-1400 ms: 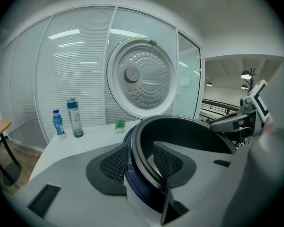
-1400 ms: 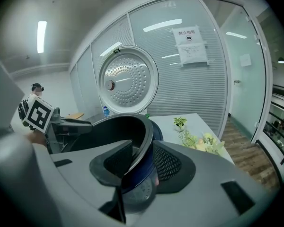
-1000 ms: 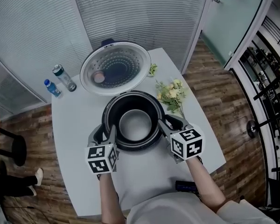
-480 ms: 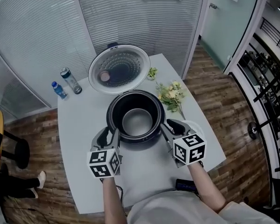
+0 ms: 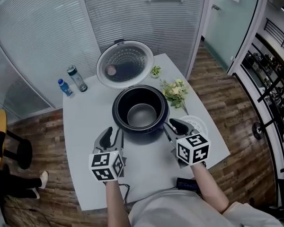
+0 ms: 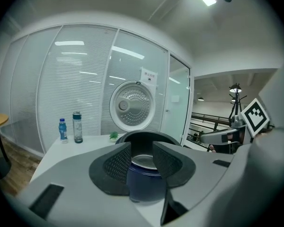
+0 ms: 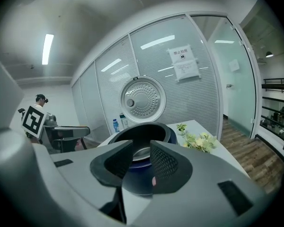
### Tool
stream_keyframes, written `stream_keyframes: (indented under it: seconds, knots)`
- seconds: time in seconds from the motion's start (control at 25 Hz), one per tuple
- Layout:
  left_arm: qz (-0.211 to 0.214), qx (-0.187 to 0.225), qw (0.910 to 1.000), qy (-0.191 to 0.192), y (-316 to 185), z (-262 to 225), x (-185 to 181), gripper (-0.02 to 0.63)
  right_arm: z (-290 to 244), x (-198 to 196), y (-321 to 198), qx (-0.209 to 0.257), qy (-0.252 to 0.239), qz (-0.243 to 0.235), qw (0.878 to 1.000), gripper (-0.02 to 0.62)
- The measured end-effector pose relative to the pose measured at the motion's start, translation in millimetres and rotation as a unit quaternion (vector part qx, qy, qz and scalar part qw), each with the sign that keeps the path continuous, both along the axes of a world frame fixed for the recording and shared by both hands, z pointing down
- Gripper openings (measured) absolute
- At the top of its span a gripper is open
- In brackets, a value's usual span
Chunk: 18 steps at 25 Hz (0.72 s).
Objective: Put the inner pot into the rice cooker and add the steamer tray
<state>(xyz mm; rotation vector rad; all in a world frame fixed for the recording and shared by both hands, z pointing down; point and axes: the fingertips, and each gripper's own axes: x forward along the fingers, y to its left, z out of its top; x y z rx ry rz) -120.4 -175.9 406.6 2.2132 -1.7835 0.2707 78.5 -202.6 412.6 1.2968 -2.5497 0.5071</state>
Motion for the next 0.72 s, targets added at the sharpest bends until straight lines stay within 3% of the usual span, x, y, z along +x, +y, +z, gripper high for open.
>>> stream_keyframes:
  seconds: [0.48,0.72]
  knots:
    - [0.004,0.015,0.9998,0.014,39,-12,-1,0.125,-11,-9,32,0.019,-0.007,0.004,1.0,0.109]
    - [-0.002,0.026,0.9987,0.043,51,-10,-1,0.057,-14,-4,43,0.028,-0.006,0.02,0.999,0.069]
